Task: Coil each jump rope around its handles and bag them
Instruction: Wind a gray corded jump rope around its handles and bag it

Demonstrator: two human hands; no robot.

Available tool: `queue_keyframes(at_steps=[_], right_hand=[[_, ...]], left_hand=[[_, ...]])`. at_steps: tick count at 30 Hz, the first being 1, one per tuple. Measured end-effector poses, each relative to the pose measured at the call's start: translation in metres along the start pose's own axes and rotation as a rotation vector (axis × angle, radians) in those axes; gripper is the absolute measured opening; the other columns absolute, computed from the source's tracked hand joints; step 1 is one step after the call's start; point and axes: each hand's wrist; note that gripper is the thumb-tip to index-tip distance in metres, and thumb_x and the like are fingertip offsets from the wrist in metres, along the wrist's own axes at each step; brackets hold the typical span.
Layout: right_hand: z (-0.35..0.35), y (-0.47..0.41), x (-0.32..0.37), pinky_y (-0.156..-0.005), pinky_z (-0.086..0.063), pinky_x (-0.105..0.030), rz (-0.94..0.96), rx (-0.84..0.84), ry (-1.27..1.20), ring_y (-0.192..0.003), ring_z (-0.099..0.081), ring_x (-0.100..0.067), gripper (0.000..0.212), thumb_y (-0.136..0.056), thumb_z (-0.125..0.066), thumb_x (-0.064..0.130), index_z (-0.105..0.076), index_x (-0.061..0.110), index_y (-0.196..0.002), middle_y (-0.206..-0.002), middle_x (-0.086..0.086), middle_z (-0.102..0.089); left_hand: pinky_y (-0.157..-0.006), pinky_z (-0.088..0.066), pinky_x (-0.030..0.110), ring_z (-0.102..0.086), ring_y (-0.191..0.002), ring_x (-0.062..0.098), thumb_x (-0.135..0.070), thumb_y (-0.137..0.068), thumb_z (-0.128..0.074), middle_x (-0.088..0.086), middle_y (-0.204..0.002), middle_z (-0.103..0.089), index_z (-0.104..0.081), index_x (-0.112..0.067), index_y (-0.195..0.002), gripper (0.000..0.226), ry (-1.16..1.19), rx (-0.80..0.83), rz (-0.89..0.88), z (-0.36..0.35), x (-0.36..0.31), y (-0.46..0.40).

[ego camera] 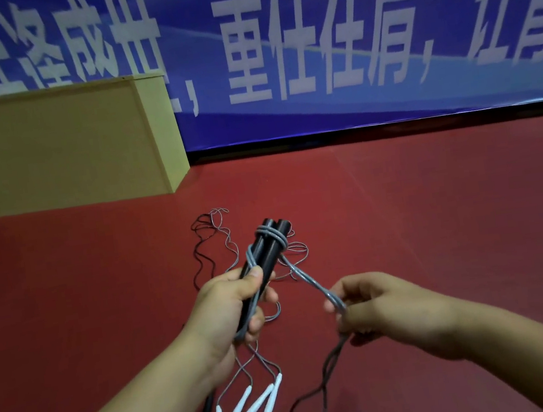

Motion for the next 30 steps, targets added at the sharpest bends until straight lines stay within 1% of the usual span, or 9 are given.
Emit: queue_keyframes(at_steps=[3, 6, 10, 12, 15, 19, 22, 26, 30], right_hand=[[-0.001, -0.002, 0.000, -0.068, -0.051, -0.032, -0.035, -0.031, -0.017, -0.072, -0.054, -0.016, 0.021, -0.063, -0.059, 0.007, -0.064, 0.020, -0.079, -0.083, -0.008, -0.057], [-0.001, -0.006, -0.003, -0.067, -0.053, -0.038, -0.053, -0.076, -0.104, -0.080, -0.059, -0.021, 0.029, -0.075, -0.053, -0.010, -0.059, 0.017, -0.082, -0.080, -0.008, -0.054], [0.001, -0.012, 0.000, -0.057, -0.054, -0.036, -0.075, -0.152, -0.261, -0.061, -0.053, -0.018, 0.037, -0.075, -0.046, -0.020, -0.059, 0.013, -0.086, -0.070, -0.002, -0.051], [0.005, -0.015, 0.000, -0.046, -0.044, -0.027, -0.111, -0.203, -0.308, -0.056, -0.048, -0.017, 0.039, -0.073, -0.042, -0.019, -0.059, 0.012, -0.089, -0.069, -0.003, -0.053], [0.011, -0.015, 0.001, -0.041, -0.023, -0.021, -0.163, -0.241, -0.308, -0.051, -0.042, -0.017, 0.040, -0.066, -0.034, -0.016, -0.060, 0.008, -0.086, -0.076, -0.010, -0.056], [0.015, -0.012, -0.002, -0.039, -0.017, -0.019, -0.198, -0.250, -0.194, -0.048, -0.040, -0.016, 0.046, -0.067, -0.032, -0.013, -0.067, 0.007, -0.089, -0.098, -0.010, -0.067], [0.017, -0.011, 0.000, -0.041, -0.018, -0.018, -0.215, -0.230, -0.103, -0.045, -0.037, -0.013, 0.039, -0.078, -0.039, -0.003, -0.071, 0.010, -0.096, -0.093, -0.004, -0.069], [0.021, -0.006, 0.001, -0.046, -0.018, -0.021, -0.233, -0.192, 0.058, -0.047, -0.032, -0.013, 0.025, -0.087, -0.054, 0.026, -0.075, 0.013, -0.092, -0.076, 0.001, -0.067], [0.019, -0.003, 0.000, -0.043, -0.024, -0.019, -0.125, -0.196, 0.195, -0.045, -0.035, -0.010, 0.036, -0.091, -0.057, 0.051, -0.074, 0.020, -0.090, -0.069, 0.002, -0.064]], left_hand=[[-0.035, -0.028, 0.016, -0.037, -0.035, 0.011, -0.016, -0.099, -0.050, 0.005, -0.066, -0.063, -0.065, -0.003, -0.102, 0.020, -0.038, -0.045, -0.012, 0.004, 0.002, -0.004], [-0.035, -0.029, 0.018, -0.038, -0.037, 0.012, -0.016, -0.099, -0.052, 0.005, -0.067, -0.064, -0.066, -0.004, -0.100, 0.018, -0.085, -0.074, -0.034, 0.004, 0.004, -0.005], [-0.037, -0.029, 0.017, -0.039, -0.037, 0.012, -0.015, -0.098, -0.053, 0.004, -0.065, -0.064, -0.065, -0.006, -0.093, 0.016, -0.081, -0.153, -0.056, 0.009, 0.005, -0.010], [-0.037, -0.028, 0.017, -0.039, -0.037, 0.011, -0.015, -0.098, -0.053, 0.003, -0.064, -0.064, -0.065, -0.007, -0.092, 0.015, -0.074, -0.188, -0.057, 0.013, 0.005, -0.012], [-0.034, -0.028, 0.020, -0.039, -0.037, 0.010, -0.014, -0.098, -0.053, 0.003, -0.063, -0.064, -0.065, -0.007, -0.092, 0.015, -0.078, -0.198, -0.071, 0.015, 0.006, -0.013], [-0.036, -0.028, 0.018, -0.039, -0.037, 0.011, -0.014, -0.098, -0.054, 0.004, -0.065, -0.064, -0.065, -0.008, -0.091, 0.015, -0.067, -0.221, -0.083, 0.017, 0.006, -0.016], [-0.037, -0.028, 0.018, -0.039, -0.037, 0.012, -0.014, -0.098, -0.054, 0.004, -0.065, -0.064, -0.066, -0.008, -0.092, 0.014, -0.062, -0.239, -0.080, 0.019, 0.007, -0.018], [-0.037, -0.029, 0.019, -0.040, -0.037, 0.012, -0.015, -0.098, -0.054, 0.003, -0.064, -0.065, -0.065, -0.010, -0.090, 0.014, -0.086, -0.239, -0.074, 0.018, 0.008, -0.019], [-0.037, -0.029, 0.020, -0.040, -0.037, 0.011, -0.015, -0.098, -0.054, 0.002, -0.064, -0.065, -0.065, -0.008, -0.093, 0.014, -0.099, -0.235, -0.072, 0.017, 0.008, -0.018]])
Point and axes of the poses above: each hand's wrist, its own y-axis away from the middle knuckle, its own z-axis out of the back of the hand, x = y × z
